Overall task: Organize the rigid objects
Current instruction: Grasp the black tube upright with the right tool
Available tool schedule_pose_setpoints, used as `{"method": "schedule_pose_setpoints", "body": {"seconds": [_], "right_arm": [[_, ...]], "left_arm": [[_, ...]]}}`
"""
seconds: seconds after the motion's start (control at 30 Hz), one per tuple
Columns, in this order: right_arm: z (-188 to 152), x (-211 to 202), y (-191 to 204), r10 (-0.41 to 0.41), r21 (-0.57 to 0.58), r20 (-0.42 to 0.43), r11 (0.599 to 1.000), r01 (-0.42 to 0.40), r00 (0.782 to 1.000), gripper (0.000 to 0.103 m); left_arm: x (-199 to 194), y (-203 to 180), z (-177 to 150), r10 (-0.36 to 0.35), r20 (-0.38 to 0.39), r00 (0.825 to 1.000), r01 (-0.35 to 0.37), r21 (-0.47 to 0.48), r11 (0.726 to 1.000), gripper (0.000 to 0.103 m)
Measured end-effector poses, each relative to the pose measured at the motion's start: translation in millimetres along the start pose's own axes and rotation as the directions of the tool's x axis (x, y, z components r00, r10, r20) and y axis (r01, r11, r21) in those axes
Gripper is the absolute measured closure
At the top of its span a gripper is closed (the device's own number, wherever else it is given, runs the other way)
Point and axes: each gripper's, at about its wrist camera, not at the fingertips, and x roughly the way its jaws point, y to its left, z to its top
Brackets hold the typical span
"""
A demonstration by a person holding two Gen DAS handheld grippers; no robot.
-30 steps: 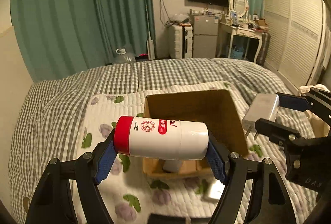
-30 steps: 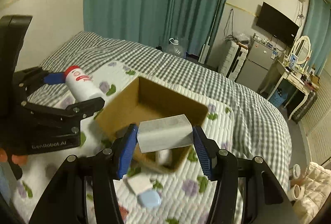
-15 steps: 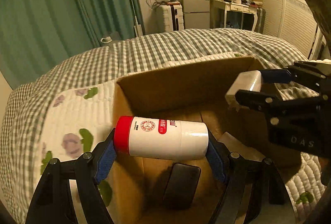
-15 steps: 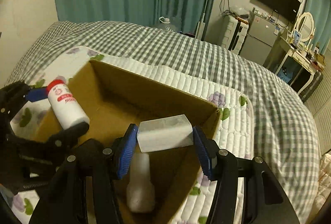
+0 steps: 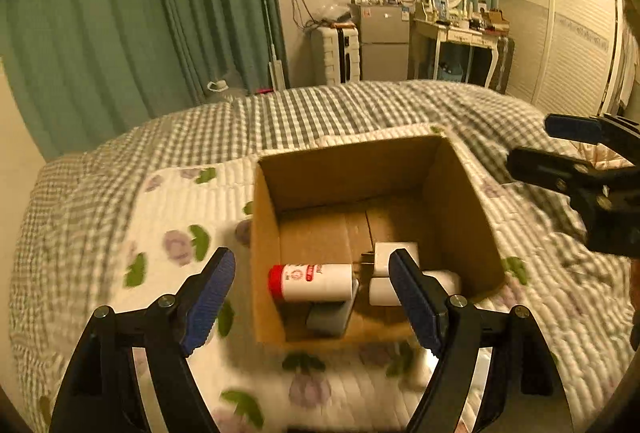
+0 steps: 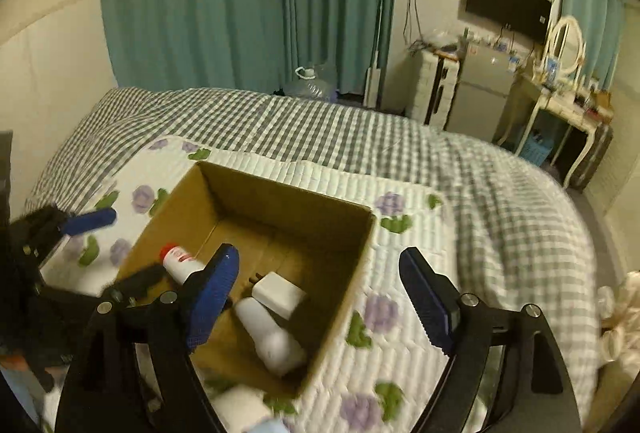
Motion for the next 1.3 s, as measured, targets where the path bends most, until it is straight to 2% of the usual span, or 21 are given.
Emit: {"method": "schedule_pose_setpoints", "body": {"seconds": [0.13,0.23,0.43,0.63,0.8,1.07,1.3], "right_arm": [[-14.5,-61.6,18.7,-0.032,-0.031,0.012,0.999,0.033,0.999,0.02],[-33.5,-93.4,31.4,-0.004,-0.02,0.025,1.0,0.004,1.0,0.02],[-82.8,-115.7,54.6,0.02,-0.011,-0.025,1.0,-0.021,0.999,0.02],[-141.3,-91.9,73.1,0.085,0.025,-0.103,0.996,-0.082,0.991,0.02],[-173.7,-47.7,89.6,0.138,0.02,-0.189,0.99,-0.137,0.972,0.021],[-176.8,7.2,121.5,0.177,-0.053,-0.277,0.979,-0.198,0.945,0.022],[-178.5,39.3,148.0,0.216,-0.103,-0.33,0.959,-0.262,0.919,0.036]], "left_arm": [[-46.0,-3.4,-13.9,0.028,0.005,1.0,-0.028,0.0,1.0,0.021],[-72.7,-10.8,-33.3,0.021,0.007,1.0,-0.021,0.005,1.0,0.021],[-87.2,-16.1,-85.0,0.0,-0.043,0.999,-0.001,-0.024,1.0,0.021],[-71.7,-14.8,-141.4,0.024,-0.103,0.994,-0.03,-0.053,0.998,0.021],[-58.0,-10.1,-162.2,0.047,-0.119,0.992,-0.056,-0.069,0.996,0.021],[-43.1,5.8,-166.7,0.164,-0.105,0.981,-0.172,-0.075,0.982,0.021],[-29.0,28.1,-172.4,0.15,-0.139,0.979,-0.169,-0.135,0.976,0.021]]}}
